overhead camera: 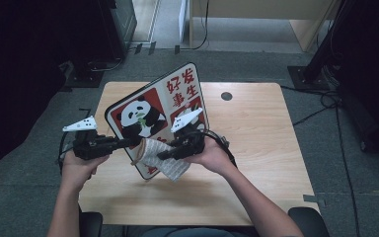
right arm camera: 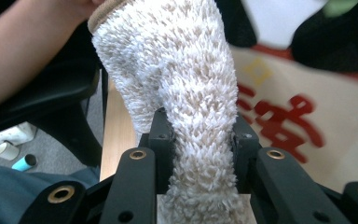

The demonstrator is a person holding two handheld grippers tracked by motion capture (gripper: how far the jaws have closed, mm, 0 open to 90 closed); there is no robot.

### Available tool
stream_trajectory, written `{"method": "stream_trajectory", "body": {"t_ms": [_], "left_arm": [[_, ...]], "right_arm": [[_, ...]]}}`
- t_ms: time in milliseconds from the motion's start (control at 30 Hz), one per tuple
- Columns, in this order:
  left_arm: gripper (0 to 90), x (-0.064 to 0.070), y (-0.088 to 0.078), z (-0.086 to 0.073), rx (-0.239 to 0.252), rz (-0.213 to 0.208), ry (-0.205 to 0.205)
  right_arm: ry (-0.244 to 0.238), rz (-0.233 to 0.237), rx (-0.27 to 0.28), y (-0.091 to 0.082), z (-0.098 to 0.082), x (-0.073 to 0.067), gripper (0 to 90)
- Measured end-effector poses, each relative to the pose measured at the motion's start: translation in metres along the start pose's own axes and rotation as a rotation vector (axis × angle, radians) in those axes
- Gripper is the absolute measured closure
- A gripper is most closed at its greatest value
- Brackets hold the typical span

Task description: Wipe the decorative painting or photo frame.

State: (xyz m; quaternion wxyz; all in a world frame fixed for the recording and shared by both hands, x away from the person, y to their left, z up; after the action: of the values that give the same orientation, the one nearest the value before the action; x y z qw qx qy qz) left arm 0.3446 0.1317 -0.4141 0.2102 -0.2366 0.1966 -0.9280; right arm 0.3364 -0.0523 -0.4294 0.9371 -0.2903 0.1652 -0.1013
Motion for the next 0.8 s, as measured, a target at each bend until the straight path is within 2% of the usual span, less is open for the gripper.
{"method": "stream_trajectory", "body": {"t_ms": [167,267,500,600,667,700,733,800], "left_arm": [[78.3,0.000,0.000,0.000,0.001,-0.001,0.000],[78.3,0.000,0.000,0.000,0.004,0.000,-0.001],[78.4,0.000,0.000,0.000,0.006,0.004,-0.001],[78.3,0.000,0.000,0.000,0.006,0.004,-0.001],[78.3,0.001,0.001,0.000,0.009,0.003,-0.003],[78.3,0.001,0.001,0.000,0.009,0.003,-0.003],[78.3,0.000,0.000,0.000,0.007,0.003,-0.002],[78.3,0.000,0.000,0.000,0.004,0.005,0.001]], "right_arm": [[-0.004,-0.016,0.027,-0.016,0.016,0.002,69.8],[-0.019,-0.022,0.059,-0.030,0.035,0.001,69.8],[-0.037,-0.055,0.088,-0.050,0.069,0.001,69.8],[-0.024,-0.047,0.106,-0.060,0.086,0.002,69.8],[-0.032,-0.050,0.115,-0.065,0.097,0.002,69.8],[-0.032,-0.050,0.115,-0.065,0.097,0.002,69.8],[-0.047,-0.061,0.120,-0.069,0.111,0.000,69.8],[-0.056,-0.065,0.120,-0.072,0.125,-0.002,69.9]]}}
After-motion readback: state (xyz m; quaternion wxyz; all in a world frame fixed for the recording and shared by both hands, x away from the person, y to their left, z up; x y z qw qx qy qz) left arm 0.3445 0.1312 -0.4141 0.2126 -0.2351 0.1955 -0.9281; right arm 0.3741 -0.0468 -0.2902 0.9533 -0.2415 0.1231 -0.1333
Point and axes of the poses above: each handheld gripper's, and its own axes: y roughly forward along the jaws, z roughly out of its top, x roughly to its right, the point moved 8 cm from there along y, roughly forward along the jaws, and after that the axes turned 5 degrees about -z, right-handed, at the moved point
